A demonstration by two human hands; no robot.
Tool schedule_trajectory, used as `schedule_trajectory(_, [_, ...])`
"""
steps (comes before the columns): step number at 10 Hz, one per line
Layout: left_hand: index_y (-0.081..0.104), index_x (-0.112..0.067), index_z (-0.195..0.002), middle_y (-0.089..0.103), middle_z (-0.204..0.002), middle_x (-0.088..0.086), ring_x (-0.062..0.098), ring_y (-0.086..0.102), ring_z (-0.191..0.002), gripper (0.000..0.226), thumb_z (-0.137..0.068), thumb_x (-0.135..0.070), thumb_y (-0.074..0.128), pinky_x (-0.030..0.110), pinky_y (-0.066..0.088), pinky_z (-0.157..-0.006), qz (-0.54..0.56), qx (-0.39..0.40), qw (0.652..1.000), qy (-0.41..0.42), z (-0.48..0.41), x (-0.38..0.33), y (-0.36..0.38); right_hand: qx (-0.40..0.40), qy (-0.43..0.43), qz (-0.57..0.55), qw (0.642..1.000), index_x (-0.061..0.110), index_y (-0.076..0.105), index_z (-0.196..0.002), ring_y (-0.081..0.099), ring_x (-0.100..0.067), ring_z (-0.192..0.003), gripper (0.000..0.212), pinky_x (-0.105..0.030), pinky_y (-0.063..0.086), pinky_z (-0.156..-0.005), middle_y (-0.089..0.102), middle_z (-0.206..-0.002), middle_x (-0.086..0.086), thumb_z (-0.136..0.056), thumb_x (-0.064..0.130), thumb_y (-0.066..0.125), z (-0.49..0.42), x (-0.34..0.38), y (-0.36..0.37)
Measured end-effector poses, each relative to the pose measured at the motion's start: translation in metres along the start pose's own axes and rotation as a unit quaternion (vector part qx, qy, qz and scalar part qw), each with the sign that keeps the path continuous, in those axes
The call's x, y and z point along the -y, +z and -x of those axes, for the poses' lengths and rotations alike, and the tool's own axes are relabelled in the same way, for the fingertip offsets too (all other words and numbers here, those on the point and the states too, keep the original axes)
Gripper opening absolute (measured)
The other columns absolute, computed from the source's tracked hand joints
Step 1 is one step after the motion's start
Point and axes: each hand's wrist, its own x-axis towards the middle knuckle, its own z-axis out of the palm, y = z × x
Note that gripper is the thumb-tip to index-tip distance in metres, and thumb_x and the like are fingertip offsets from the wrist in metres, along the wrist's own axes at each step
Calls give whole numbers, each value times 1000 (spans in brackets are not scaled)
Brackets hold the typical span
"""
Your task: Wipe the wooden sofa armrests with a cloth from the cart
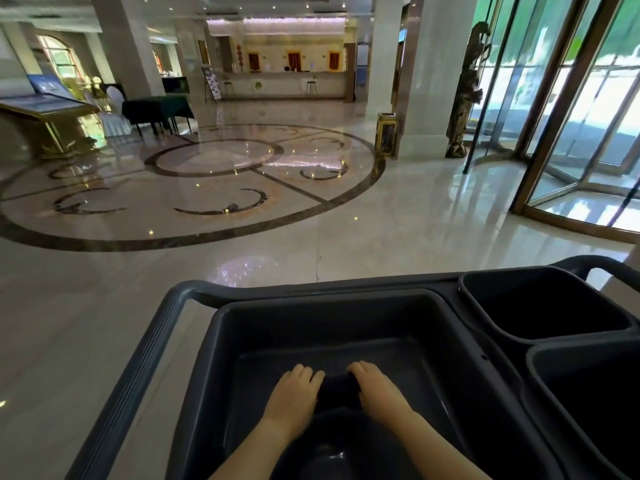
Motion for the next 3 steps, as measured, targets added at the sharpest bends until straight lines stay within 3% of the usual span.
schedule_trajectory(1, [28, -16, -140, 45, -136, 7, 23, 38, -123, 53, -92, -26, 49, 35, 34, -104, 14, 50, 998, -32, -2, 2, 9, 42, 9, 17, 999, 15, 39, -129, 44, -23, -122, 49, -35, 39, -105, 44, -137, -7, -84, 10, 58, -4, -5, 9])
schedule_trajectory(2, [20, -17, -144, 29, -150, 8, 26, 26, -136, 64, -92, -47, 42, 39, 21, -114, 2, 113, 992, -54, -2, 8, 16, 111, -1, 17, 994, 13, 22, -142, 25, -23, -138, 77, -34, 23, -115, 28, -150, -8, -81, 29, 66, -1, -3, 7])
schedule_trajectory(3, [23, -17, -143, 23, -153, 10, 28, 20, -139, 66, -92, -56, 35, 43, 14, -116, -18, 126, 990, -63, -7, 13, 0, 134, 14, -35, 990, 26, 39, -136, 39, -14, -130, 73, -26, 34, -107, 44, -142, 3, -73, 51, 66, 17, -7, -31])
